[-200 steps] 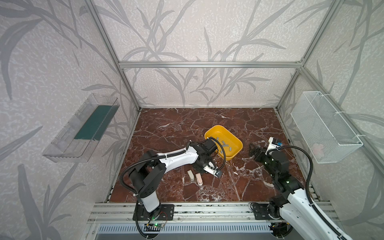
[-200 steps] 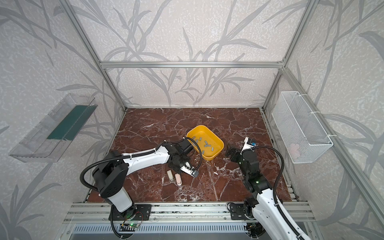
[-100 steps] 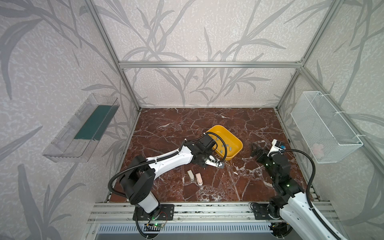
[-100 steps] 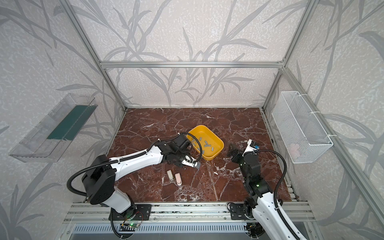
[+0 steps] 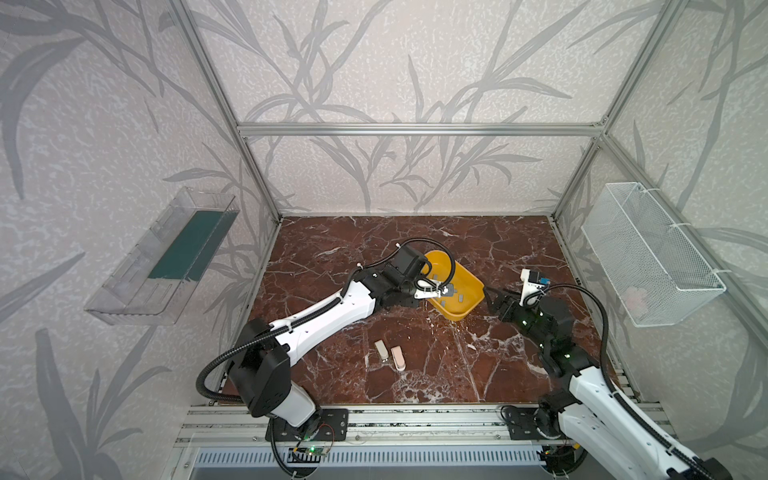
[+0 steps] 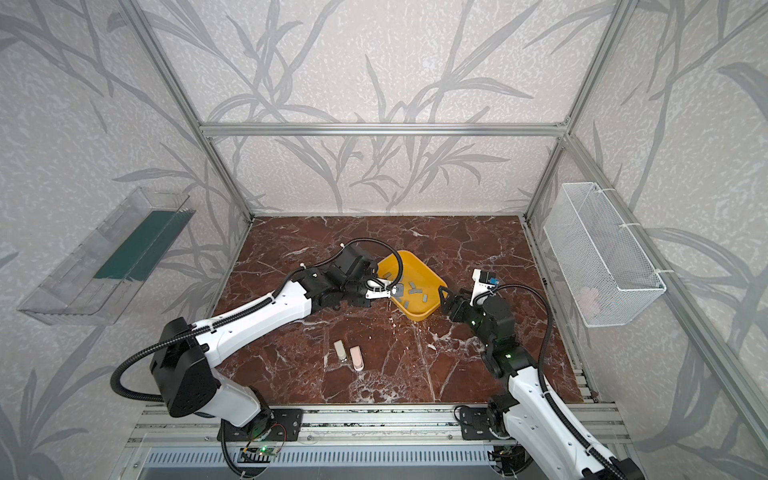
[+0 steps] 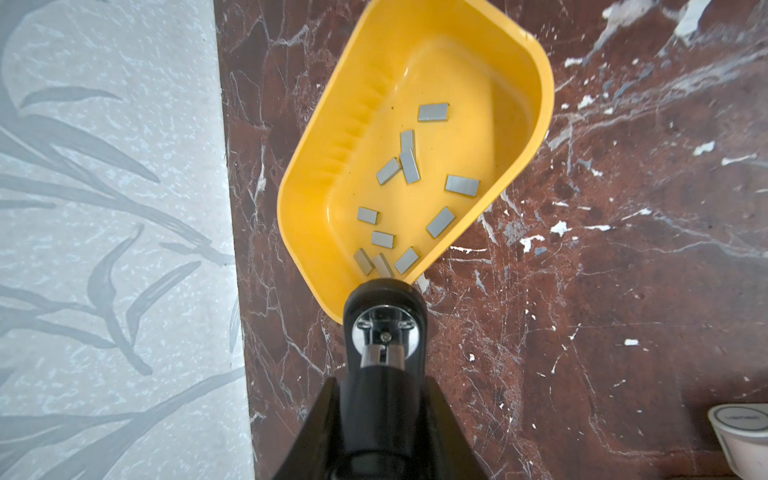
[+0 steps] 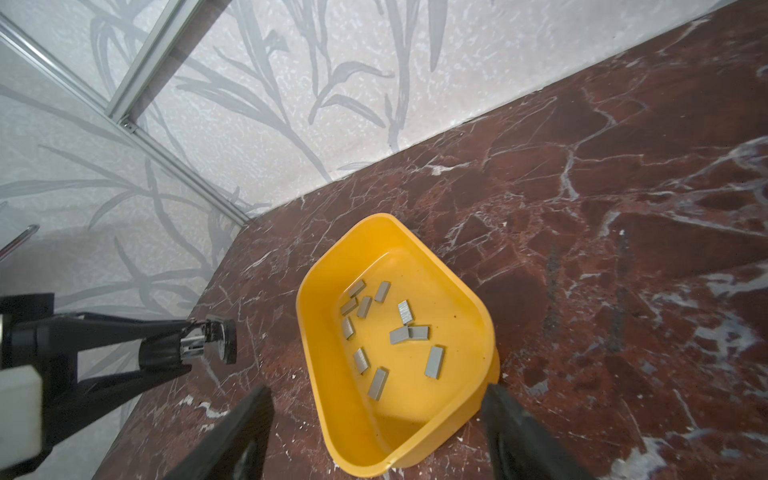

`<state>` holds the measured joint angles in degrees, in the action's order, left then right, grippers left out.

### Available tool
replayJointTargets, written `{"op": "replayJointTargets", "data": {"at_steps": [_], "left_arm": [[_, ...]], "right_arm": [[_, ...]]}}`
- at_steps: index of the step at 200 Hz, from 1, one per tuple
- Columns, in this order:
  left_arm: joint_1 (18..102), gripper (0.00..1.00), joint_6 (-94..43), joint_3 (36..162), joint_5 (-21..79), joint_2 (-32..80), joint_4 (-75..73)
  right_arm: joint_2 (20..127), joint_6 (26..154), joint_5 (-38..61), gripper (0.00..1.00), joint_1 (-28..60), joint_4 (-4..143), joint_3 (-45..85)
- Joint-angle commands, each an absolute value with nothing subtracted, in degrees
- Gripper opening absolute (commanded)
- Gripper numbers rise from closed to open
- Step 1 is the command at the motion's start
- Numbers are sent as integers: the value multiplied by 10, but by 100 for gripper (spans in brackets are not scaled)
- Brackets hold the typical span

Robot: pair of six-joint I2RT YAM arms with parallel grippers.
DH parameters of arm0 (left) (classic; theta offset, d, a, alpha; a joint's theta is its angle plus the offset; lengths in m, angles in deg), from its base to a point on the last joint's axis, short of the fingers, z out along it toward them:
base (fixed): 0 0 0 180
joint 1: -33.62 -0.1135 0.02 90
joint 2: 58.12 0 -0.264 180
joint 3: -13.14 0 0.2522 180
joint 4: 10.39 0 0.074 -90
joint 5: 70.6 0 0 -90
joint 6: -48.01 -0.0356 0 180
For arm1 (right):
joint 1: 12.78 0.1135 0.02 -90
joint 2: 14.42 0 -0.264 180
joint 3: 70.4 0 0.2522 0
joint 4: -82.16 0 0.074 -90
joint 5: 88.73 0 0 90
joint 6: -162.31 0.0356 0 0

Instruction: Load the staples into the stapler

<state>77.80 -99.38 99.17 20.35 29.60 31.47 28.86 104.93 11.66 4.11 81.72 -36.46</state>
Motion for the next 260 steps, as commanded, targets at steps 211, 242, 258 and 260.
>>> {"op": "replayJointTargets", "data": {"at_steps": [211,242,258,260], "left_arm": [[784,0,-935,977,336,257,321],[785,0,-939,973,317,258,314],[786,0,-938,973,312,258,317],[786,0,-938,973,311,258,317]], "right_arm": [[552,1073,308,61,172,985,-272],[581,1074,317,59,184,982,-259],[590,1076,314,57,191,983,-256],[592,1076,313,56,193,982,-256]]}}
